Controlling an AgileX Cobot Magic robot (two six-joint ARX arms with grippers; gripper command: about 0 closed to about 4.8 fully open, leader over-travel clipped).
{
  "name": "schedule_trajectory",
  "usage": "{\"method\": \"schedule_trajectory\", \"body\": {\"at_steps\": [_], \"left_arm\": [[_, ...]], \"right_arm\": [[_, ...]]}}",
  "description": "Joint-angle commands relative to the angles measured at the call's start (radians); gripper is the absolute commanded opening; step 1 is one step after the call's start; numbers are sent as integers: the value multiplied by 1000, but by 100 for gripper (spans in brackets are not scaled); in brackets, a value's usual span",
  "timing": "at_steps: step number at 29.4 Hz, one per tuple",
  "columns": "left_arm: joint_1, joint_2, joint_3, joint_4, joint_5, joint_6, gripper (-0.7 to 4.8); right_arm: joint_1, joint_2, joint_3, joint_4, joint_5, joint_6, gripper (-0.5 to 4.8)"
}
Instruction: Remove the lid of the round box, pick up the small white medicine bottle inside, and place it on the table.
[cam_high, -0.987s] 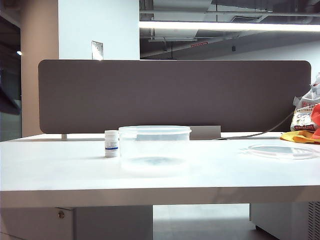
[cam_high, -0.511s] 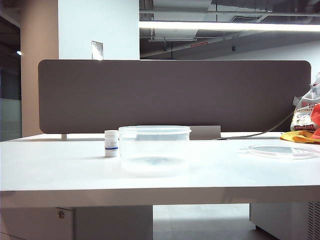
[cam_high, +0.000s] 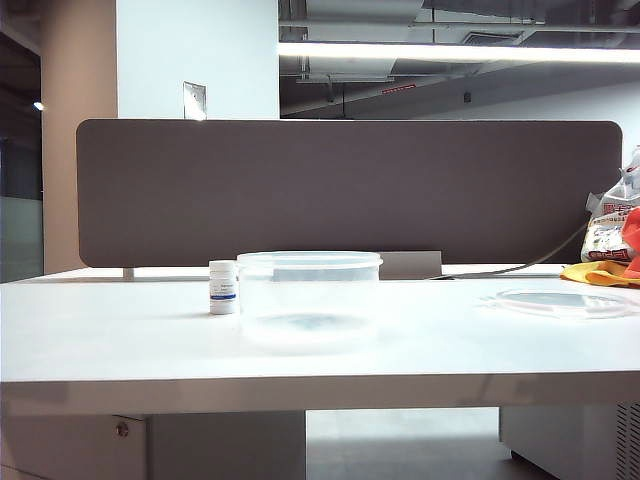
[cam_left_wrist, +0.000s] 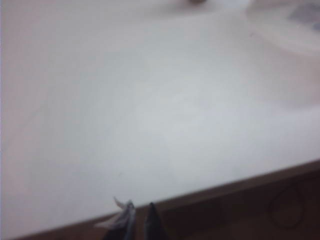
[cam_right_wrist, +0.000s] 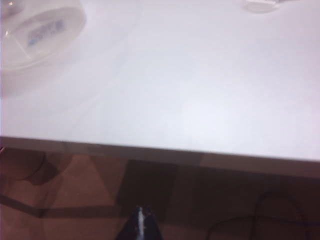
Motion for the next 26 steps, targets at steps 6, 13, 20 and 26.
{"method": "schedule_trajectory", "body": {"at_steps": [6, 13, 20, 26], "left_arm": [[-1, -1, -11, 40, -23, 11, 48], [-1, -1, -11, 59, -22, 8, 50], [-1, -1, -11, 59, -22, 8, 51], [-1, -11, -11, 53, -21, 8, 51]], "right_arm": [[2, 0, -4, 39, 23, 4, 0], [2, -1, -4, 61, -14, 5, 0], [2, -1, -4, 62, -14, 4, 0], [2, -1, -4, 62, -14, 4, 0]]}}
